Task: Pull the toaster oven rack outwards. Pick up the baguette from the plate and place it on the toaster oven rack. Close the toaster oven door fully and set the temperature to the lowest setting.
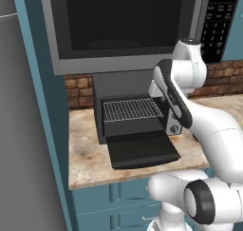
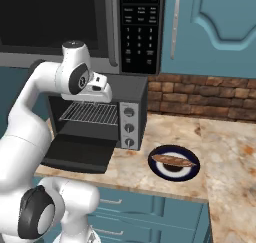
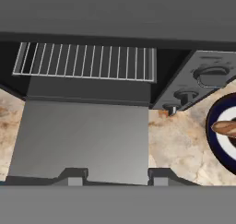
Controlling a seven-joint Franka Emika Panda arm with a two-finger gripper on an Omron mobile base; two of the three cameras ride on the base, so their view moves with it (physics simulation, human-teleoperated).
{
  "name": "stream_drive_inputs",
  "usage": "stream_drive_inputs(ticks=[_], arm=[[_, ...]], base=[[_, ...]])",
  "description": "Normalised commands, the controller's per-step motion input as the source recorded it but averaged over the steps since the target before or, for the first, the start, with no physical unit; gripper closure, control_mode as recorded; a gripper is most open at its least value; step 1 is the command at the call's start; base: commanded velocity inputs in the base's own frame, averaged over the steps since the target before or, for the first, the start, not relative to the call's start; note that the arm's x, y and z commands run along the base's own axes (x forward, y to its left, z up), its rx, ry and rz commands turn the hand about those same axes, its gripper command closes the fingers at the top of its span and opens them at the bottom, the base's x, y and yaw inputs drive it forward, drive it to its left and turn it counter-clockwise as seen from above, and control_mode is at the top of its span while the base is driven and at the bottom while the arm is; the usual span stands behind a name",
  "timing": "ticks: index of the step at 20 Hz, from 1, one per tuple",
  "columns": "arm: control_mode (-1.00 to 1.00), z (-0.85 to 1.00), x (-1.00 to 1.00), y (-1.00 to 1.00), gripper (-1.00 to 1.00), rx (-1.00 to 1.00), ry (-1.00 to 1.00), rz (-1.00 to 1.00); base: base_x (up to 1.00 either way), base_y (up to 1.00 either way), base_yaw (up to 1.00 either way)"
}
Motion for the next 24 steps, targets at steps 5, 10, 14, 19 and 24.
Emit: stream_drive_inputs(ticks=[5, 10, 14, 19, 24], arm=[[-1.00, -0.15, -0.09, 0.08, -1.00, 0.00, -0.08, -0.01], [-1.00, -0.34, -0.24, 0.23, -1.00, 0.01, -0.31, -0.03], [-1.00, -0.68, 0.00, 0.10, -1.00, 0.07, -0.16, -0.05], [-1.00, -0.37, 0.01, 0.15, -1.00, 0.02, -0.18, -0.06], [-1.00, -0.21, 0.35, 0.15, -1.00, 0.00, -0.09, -0.06]], base=[[0.00, 0.00, 0.00], [0.00, 0.00, 0.00], [0.00, 0.00, 0.00], [0.00, 0.00, 0.00], [0.00, 0.00, 0.00]])
